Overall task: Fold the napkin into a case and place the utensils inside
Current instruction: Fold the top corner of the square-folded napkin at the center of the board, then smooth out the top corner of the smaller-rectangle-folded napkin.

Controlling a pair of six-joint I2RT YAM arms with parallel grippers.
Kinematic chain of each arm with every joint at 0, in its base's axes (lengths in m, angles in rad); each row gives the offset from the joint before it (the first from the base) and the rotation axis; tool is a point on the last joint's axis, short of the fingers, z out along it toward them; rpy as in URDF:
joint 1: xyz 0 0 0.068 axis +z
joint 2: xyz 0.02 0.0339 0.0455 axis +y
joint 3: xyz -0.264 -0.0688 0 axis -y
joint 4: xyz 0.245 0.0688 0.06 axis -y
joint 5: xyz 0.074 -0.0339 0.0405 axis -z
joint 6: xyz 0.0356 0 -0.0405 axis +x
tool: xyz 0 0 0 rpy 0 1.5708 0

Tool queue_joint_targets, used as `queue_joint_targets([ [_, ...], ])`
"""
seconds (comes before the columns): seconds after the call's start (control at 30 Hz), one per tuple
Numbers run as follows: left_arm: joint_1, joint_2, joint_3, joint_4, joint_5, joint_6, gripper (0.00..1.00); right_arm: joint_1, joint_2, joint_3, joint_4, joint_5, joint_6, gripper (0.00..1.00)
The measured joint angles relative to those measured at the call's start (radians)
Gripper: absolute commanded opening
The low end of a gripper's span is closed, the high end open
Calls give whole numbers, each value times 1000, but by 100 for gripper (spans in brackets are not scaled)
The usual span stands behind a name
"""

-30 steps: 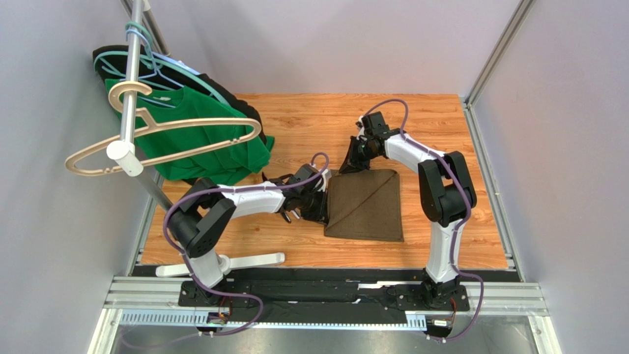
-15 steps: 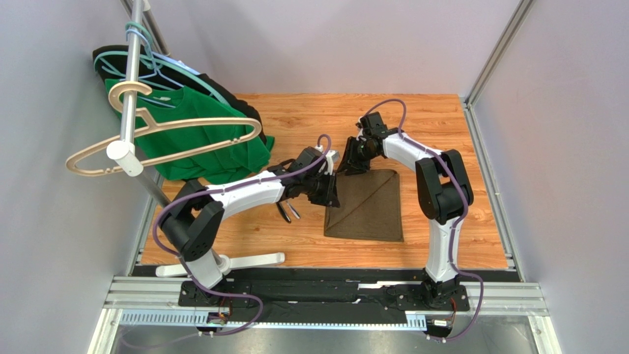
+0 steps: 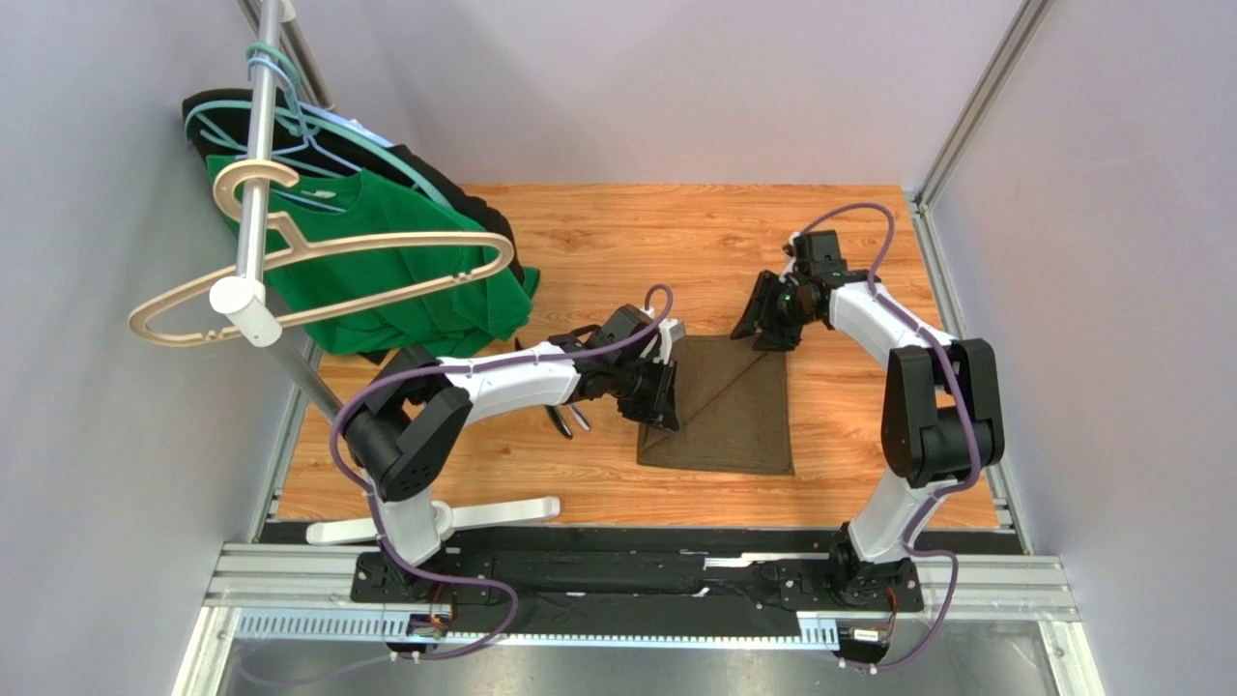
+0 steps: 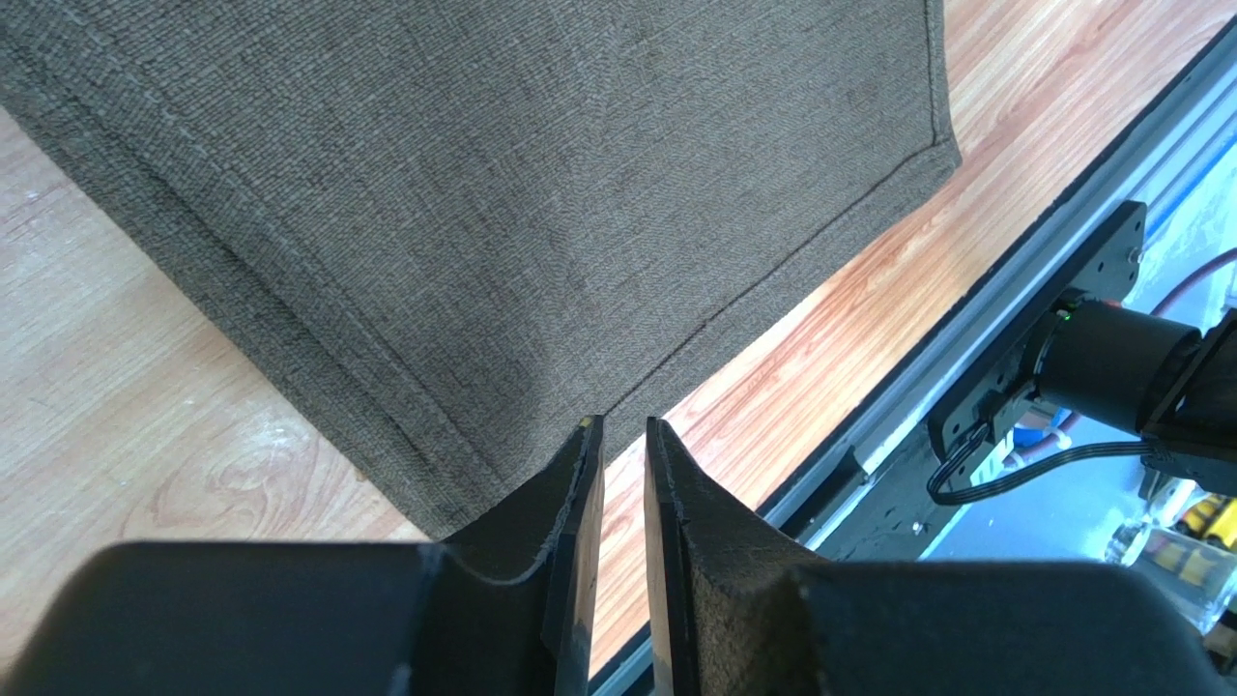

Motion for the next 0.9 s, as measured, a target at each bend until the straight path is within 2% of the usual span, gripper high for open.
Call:
queue_joint_targets([
  [0.23,1,12,0,-3,-1,5,22,-52,8,-64,45,-21,7,36],
  [0.5,7,41,0,-50,-62,49,21,-104,74,-71,122,-24,11,31],
  [0.7,17,43,-6,-69,-108,82,22,-204,93,-103,142,-18,14,30],
  [0.9,21,16,-7,-101,-98,97,25,-183,19,-111,110,-3,15,39],
])
